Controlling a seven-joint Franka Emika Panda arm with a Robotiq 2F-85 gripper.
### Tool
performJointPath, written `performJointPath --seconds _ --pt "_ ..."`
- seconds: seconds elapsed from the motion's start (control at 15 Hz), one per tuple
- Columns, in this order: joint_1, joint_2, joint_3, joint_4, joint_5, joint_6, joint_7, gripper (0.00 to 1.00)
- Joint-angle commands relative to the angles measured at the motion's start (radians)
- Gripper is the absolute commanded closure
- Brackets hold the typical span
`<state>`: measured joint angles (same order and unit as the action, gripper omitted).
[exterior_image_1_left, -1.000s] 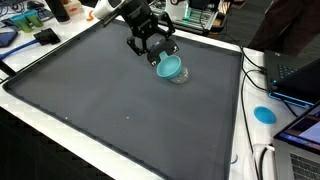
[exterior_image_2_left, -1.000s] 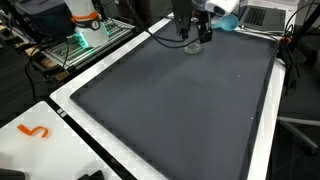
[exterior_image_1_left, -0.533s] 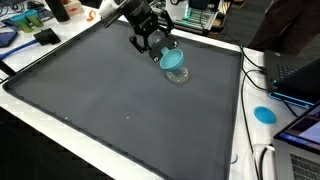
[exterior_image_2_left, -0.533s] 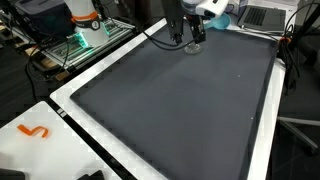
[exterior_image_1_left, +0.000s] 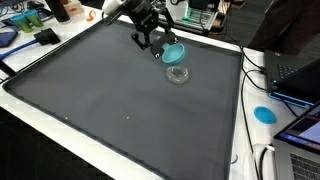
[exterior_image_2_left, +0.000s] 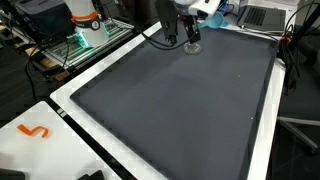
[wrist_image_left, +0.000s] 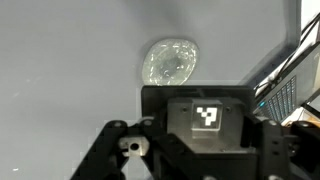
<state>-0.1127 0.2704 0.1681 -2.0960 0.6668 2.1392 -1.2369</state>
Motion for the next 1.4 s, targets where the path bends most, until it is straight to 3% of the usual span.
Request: performJointPath --seconds 0.0,1.33 --pt "0.022 -0.052 -0.022 -0.070 0.040 0.034 -0.049 0.69" --pt "0.104 -0.115 -0.030 -0.179 -0.016 0.173 0.008 0.69"
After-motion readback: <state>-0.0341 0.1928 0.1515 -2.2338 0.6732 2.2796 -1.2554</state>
